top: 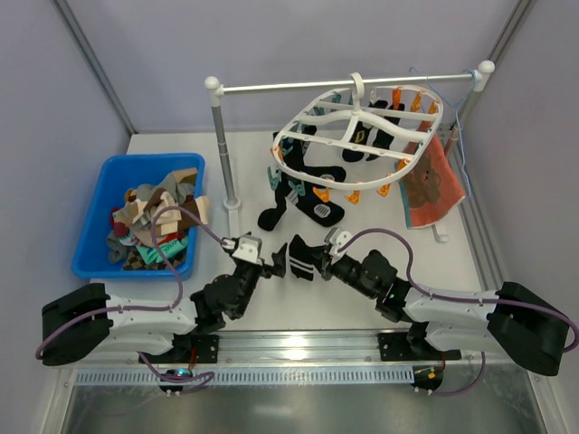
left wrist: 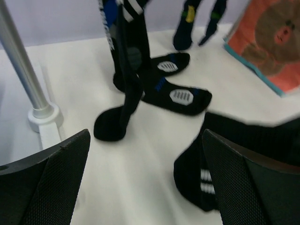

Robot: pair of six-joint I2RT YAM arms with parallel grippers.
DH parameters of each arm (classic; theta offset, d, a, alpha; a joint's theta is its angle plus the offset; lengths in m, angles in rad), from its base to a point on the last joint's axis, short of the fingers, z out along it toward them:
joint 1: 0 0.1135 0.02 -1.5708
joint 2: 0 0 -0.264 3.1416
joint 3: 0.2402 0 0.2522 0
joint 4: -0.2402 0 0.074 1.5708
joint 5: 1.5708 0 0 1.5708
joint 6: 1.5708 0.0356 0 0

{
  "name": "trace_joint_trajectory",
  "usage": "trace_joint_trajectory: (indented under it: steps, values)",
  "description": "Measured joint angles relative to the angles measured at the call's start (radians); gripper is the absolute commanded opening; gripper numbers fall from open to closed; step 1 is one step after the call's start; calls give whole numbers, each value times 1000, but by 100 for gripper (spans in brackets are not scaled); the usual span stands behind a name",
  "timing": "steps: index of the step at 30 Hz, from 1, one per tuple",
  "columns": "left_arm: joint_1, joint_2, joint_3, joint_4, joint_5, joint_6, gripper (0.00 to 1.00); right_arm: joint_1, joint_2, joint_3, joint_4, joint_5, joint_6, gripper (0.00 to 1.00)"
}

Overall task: Remove the socks clipped to the hanger
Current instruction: Place the sock in the bin.

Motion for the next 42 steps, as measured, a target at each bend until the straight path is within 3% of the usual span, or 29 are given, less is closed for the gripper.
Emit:
trace_joint_trajectory:
  steps: [5,11,25,28,29,31,32,34,42]
  values:
    - [0,-16,-215,163,250,40,100,0,-22,8,-10,-53,7,4]
    - [0,37,-251,314,477,79,99,3,-119,8,-25,-164,29,4]
    - [0,102,-257,390,637,105,98,3,-167,8,-103,-372,48,4]
    - [0,114,-257,396,663,105,65,3,-159,10,-116,-408,49,4]
    - [0,119,-257,396,669,106,49,3,-158,11,-120,-418,49,4]
    - [0,131,-257,398,684,108,31,3,-158,11,-126,-434,49,4]
    - [0,137,-257,398,690,108,17,3,-159,11,-127,-439,49,4]
    - [0,146,-257,400,697,106,3,3,-167,11,-135,-445,50,4]
    - [-5,152,-256,411,666,105,0,3,-235,8,-182,-425,48,6]
